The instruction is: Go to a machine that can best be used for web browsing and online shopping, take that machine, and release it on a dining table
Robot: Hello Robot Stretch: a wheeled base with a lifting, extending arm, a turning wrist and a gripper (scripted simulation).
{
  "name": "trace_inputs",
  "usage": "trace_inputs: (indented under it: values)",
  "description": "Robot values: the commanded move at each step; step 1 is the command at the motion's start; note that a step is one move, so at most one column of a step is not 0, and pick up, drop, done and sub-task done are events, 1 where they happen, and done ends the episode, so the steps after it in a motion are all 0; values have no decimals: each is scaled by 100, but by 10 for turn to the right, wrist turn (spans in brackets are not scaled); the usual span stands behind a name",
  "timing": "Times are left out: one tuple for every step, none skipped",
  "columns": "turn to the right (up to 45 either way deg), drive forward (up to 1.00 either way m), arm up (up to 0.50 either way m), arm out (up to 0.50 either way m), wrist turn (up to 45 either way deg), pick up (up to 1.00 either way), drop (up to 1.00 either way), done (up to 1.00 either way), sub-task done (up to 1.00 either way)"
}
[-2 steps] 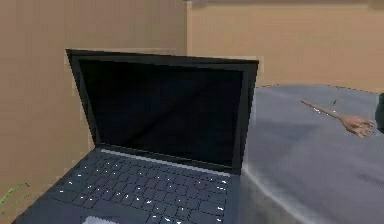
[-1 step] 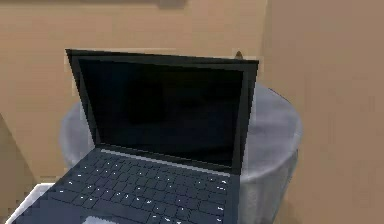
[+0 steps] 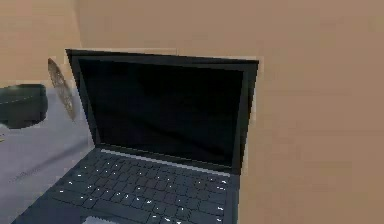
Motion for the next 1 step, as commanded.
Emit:
trace_inputs:
  values:
    - [-450, 0, 0, 0, 0, 0, 0, 0, 0]
